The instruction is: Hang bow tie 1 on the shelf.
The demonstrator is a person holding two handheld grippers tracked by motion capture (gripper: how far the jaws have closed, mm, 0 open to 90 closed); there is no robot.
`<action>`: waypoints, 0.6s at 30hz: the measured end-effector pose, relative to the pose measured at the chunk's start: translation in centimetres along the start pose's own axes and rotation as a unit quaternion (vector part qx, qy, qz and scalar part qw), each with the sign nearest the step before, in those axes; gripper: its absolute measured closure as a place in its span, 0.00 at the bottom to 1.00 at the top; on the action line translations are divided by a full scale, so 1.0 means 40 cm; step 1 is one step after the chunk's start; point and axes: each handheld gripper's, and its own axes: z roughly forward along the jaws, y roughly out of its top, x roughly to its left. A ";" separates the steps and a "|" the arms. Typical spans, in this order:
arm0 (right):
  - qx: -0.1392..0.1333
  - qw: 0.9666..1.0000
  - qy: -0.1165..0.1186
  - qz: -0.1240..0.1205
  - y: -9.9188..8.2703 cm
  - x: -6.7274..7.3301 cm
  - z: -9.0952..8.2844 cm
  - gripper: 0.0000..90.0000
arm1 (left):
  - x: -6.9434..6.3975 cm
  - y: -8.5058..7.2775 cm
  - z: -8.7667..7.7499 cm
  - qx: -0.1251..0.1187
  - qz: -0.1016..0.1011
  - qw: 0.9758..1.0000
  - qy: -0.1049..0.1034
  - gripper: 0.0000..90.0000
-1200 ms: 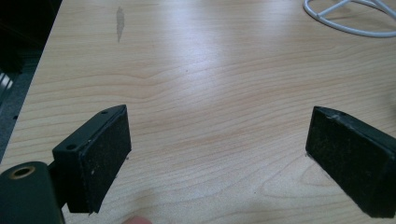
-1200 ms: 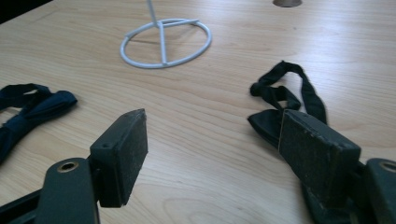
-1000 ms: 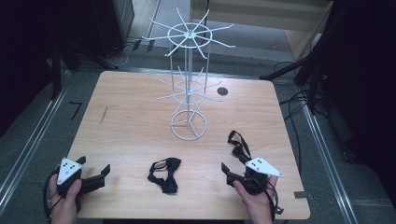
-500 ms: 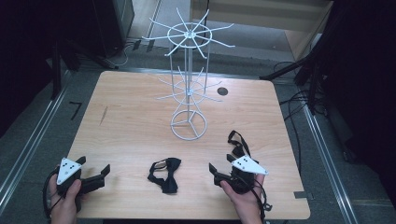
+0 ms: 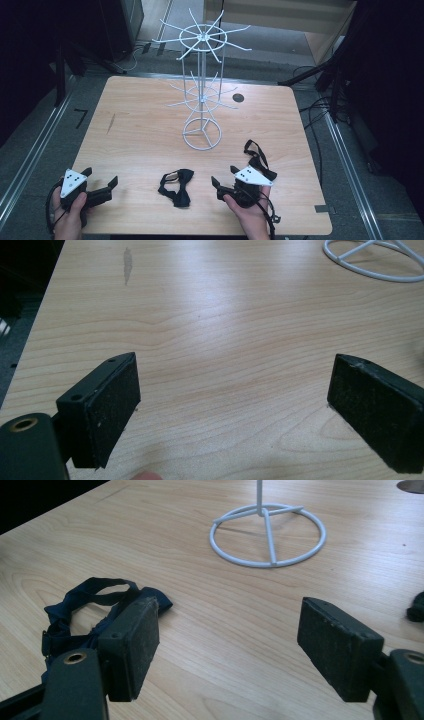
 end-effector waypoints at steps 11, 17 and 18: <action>0.006 1.000 0.011 -0.005 -0.002 0.030 0.024 0.29 | -0.001 0.000 0.000 0.002 0.002 1.000 0.000 0.08; 0.010 1.000 0.019 -0.004 -0.002 0.045 0.032 0.29 | -0.001 0.000 0.000 0.002 0.001 1.000 0.000 0.08; 0.009 1.000 0.020 -0.006 -0.003 0.047 0.035 0.29 | -0.001 0.000 0.000 0.002 0.002 1.000 0.000 0.08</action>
